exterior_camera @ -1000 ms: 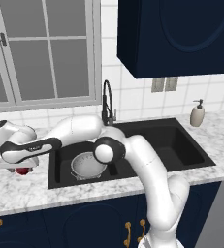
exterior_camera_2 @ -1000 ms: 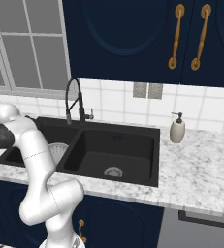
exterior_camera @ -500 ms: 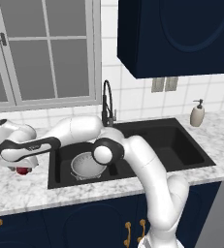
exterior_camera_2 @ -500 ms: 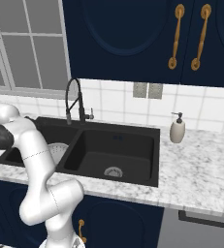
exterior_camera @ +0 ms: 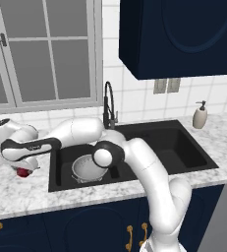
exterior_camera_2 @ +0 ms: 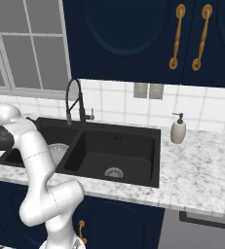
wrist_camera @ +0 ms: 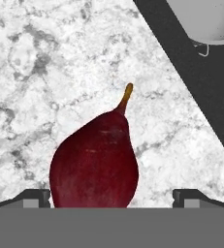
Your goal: Put the colander in the sink, put the pear in the colander, and turn on the sink faucet and pour water over the colander.
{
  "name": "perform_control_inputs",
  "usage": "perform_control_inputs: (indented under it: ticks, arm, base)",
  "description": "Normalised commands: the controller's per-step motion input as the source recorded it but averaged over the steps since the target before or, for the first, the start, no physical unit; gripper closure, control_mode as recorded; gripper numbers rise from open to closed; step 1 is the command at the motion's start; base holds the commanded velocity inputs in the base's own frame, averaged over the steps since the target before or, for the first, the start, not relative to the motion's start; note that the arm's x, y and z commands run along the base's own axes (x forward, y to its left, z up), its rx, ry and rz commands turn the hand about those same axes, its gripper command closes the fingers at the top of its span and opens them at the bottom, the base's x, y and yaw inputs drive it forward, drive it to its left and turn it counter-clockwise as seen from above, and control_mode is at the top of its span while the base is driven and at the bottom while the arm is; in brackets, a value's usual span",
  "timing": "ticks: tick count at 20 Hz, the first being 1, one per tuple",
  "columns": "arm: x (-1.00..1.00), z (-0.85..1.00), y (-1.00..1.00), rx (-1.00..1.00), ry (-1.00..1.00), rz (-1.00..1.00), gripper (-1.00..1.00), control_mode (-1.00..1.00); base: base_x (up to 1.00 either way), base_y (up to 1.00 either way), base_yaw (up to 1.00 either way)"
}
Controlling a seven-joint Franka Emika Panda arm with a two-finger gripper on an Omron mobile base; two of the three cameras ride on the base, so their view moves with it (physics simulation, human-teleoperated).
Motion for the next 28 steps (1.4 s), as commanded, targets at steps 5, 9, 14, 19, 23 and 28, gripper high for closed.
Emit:
perform_control_inputs:
  ticks: [5,9,14,19,23,28]
  arm:
    - [0.11,-0.03,0.00,-0.01,0.00,-0.10,-1.00,-1.00]
    - [0.01,-0.14,0.00,-0.01,0.00,-0.07,-1.00,-1.00]
    - [0.00,-0.17,0.00,-0.01,0.00,-0.05,1.00,-1.00]
    - [0.00,0.00,-0.15,0.00,0.00,-0.01,1.00,-1.00]
    - [-0.24,0.24,-0.70,0.00,0.00,0.00,1.00,-1.00]
    - [-0.59,0.35,-0.94,0.00,0.00,-0.03,1.00,-1.00]
  base:
    - [0.00,0.00,0.00]
    - [0.00,0.00,0.00]
    - [0.00,0.00,0.00]
    - [0.00,0.00,0.00]
    - [0.00,0.00,0.00]
    - [0.00,0.00,0.00]
